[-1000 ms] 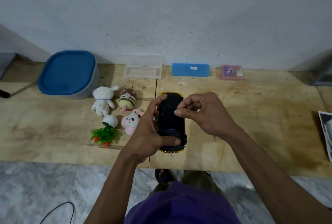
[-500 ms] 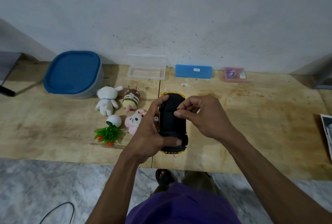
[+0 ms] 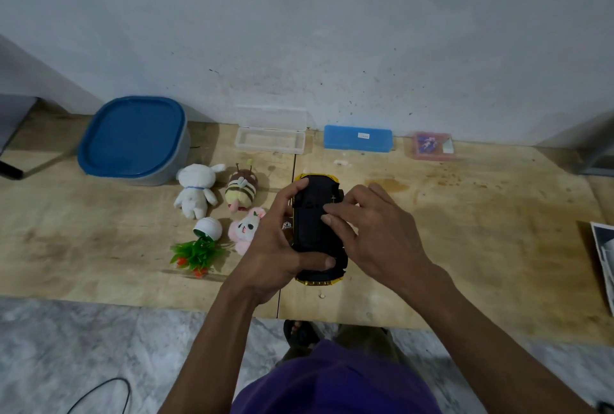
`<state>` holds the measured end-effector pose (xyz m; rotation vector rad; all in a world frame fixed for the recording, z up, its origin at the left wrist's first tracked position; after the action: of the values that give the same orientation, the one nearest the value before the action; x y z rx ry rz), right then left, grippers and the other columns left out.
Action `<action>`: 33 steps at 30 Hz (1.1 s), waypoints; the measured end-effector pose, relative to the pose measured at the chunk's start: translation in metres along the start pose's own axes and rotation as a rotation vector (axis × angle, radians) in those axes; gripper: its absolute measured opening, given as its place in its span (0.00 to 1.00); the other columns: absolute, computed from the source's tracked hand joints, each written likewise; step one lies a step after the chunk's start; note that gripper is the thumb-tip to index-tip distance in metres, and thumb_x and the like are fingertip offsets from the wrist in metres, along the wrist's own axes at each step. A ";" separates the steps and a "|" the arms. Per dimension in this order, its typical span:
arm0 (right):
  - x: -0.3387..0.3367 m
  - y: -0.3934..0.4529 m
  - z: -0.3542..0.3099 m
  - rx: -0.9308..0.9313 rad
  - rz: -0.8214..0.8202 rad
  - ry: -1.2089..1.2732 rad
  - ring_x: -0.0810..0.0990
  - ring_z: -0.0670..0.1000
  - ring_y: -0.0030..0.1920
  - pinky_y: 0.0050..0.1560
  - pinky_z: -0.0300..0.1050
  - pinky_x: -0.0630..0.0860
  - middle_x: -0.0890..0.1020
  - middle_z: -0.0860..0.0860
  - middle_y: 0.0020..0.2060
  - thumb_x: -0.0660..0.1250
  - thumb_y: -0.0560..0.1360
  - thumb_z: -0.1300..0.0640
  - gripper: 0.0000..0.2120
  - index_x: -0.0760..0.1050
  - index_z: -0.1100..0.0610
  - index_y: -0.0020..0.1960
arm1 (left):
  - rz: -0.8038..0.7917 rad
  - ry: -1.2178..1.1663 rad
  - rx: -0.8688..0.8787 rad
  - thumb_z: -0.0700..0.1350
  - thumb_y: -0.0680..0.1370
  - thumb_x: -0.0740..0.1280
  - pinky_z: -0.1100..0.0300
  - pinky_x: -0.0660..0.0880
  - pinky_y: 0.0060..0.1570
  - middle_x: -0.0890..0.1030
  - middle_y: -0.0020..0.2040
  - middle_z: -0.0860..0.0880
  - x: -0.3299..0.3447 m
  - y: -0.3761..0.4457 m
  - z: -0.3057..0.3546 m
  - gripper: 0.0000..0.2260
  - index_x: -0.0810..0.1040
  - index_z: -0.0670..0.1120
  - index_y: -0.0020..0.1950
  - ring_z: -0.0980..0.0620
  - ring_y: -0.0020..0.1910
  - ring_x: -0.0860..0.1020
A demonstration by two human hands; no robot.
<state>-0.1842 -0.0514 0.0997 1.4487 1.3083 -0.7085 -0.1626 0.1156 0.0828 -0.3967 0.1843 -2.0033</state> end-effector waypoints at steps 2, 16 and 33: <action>0.003 -0.002 0.000 -0.023 0.035 -0.019 0.76 0.52 0.44 0.34 0.41 0.68 0.79 0.49 0.41 0.69 0.78 0.51 0.09 0.84 0.52 0.54 | 0.001 -0.018 -0.007 0.22 0.62 0.77 0.50 0.83 0.46 0.74 0.65 0.42 -0.001 0.003 0.000 0.49 0.68 0.59 0.73 0.43 0.58 0.82; 0.005 0.004 0.016 0.016 0.046 -0.061 0.76 0.53 0.44 0.33 0.45 0.74 0.79 0.49 0.42 0.65 0.79 0.48 0.14 0.83 0.53 0.59 | -0.009 -0.012 -0.041 0.23 0.62 0.78 0.44 0.83 0.49 0.73 0.65 0.45 0.004 0.026 0.000 0.49 0.69 0.62 0.72 0.46 0.58 0.81; 0.053 0.012 0.128 0.716 -0.014 0.417 0.82 0.48 0.43 0.42 0.26 0.67 0.84 0.48 0.42 0.69 0.78 0.57 0.06 0.82 0.55 0.52 | 0.129 -0.035 -0.171 0.32 0.72 0.75 0.41 0.83 0.50 0.74 0.65 0.42 0.008 0.082 -0.033 0.34 0.71 0.60 0.70 0.41 0.57 0.81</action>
<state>-0.1350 -0.1502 0.0148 2.2568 1.4456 -0.9794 -0.1089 0.0700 0.0292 -0.5152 0.3522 -1.8586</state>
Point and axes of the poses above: each hand's wrist, its own y-axis towards the middle knuckle, its own x-axis out of the palm, z = x × y, the point moved 2 cm from there along y, towards the middle knuckle
